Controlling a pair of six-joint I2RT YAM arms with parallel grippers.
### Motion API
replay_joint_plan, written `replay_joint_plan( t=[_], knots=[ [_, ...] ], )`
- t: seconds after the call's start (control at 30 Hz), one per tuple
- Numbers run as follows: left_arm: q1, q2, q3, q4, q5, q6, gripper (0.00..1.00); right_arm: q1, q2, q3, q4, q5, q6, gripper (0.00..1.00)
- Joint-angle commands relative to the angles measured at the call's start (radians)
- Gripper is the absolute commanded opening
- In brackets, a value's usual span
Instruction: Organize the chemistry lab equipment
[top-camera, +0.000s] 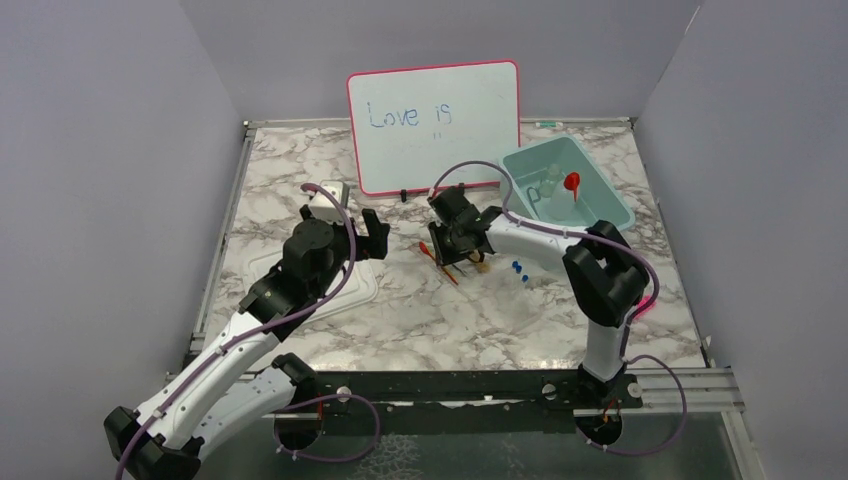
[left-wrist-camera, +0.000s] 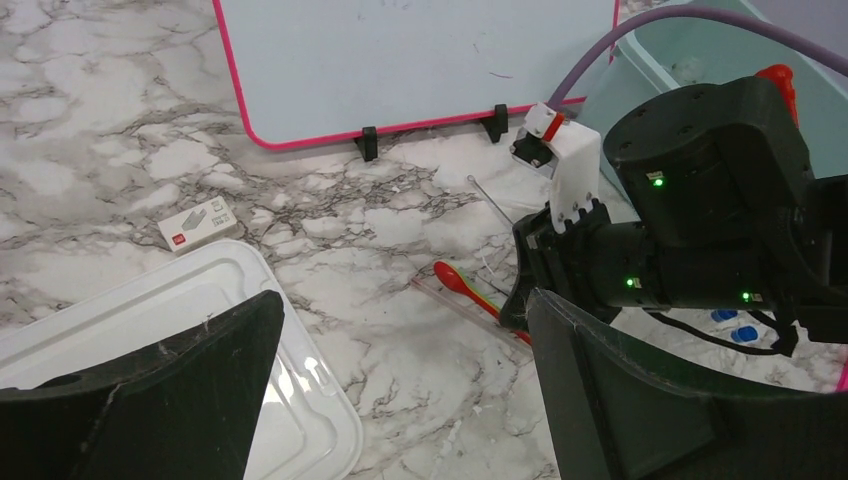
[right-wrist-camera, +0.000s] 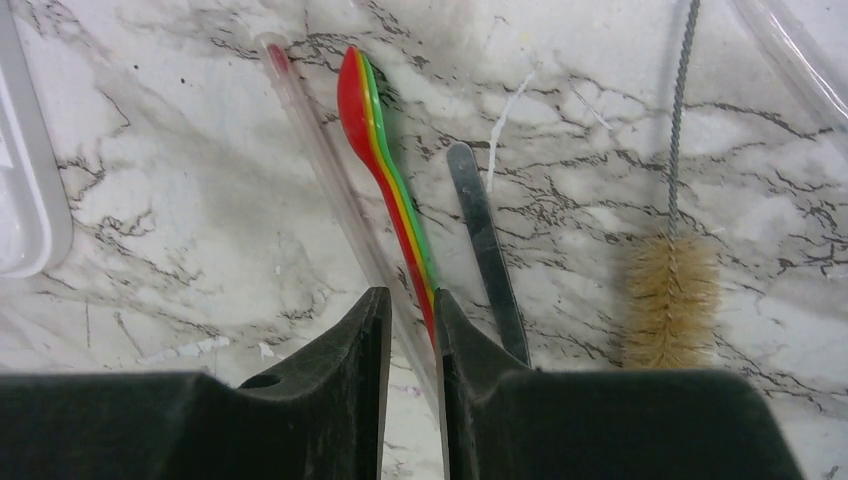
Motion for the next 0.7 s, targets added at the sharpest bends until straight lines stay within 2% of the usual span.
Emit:
replay_joint_plan(
  t=[0.0, 0.4, 0.67],
  knots=[
    [0.006, -0.021, -0.014, 0.027, 0.003, 0.000, 0.94, 0.021, 0.045, 0.050, 0.034, 0.024, -0.025, 0.26],
    [0.006, -0.009, -0.013, 0.028, 0.004, -0.001, 0.94, 0.030, 0.124, 0.090, 0.018, 0.125, -0.055, 0.23],
    [0.006, -0.007, -0.013, 0.026, 0.001, 0.000, 0.94, 0.042, 0.177, 0.119, -0.010, 0.113, -0.123, 0.23]
  ],
)
